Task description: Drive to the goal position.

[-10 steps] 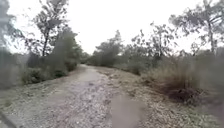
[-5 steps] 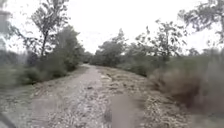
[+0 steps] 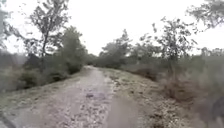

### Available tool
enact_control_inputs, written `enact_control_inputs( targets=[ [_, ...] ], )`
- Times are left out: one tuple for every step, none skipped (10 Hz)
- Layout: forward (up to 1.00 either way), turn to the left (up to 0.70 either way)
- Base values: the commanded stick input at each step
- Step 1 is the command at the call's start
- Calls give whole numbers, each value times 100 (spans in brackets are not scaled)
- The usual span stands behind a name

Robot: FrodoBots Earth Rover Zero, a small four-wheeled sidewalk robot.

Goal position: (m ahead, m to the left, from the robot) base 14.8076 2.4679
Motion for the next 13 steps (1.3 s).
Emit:
enact_control_inputs(
  targets=[
    [70, 0],
    [70, 0],
    [70, 0],
    [70, 0],
    [70, 0],
    [70, 0],
    [70, 0],
    [70, 0],
    [70, 0],
    [70, 0],
    [70, 0],
    [70, 0],
    [70, 0]
  ],
)
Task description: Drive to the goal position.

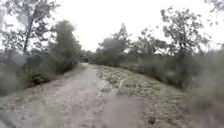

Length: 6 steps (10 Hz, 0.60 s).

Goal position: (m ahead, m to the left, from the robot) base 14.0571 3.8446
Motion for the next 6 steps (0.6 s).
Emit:
enact_control_inputs(
  targets=[
    [70, 0],
    [70, 0],
    [70, 0],
    [70, 0],
    [70, 0],
    [70, 0]
  ],
)
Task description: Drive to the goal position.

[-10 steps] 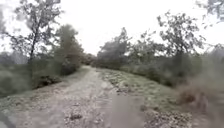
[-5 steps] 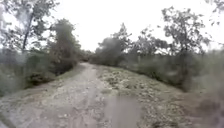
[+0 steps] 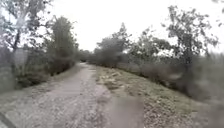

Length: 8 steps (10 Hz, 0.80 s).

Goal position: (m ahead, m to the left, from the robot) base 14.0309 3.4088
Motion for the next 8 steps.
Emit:
enact_control_inputs(
  targets=[
    [70, 0],
    [70, 0],
    [70, 0],
    [70, 0],
    [70, 0],
    [70, 0],
    [70, 0],
    [70, 0]
  ],
)
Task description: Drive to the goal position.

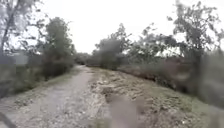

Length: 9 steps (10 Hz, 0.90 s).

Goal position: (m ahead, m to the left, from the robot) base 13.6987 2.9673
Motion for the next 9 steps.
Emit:
enact_control_inputs(
  targets=[
    [70, 0],
    [70, 0],
    [70, 0],
    [70, 0],
    [70, 0],
    [70, 0],
    [70, 0],
    [70, 0],
    [70, 0]
  ],
)
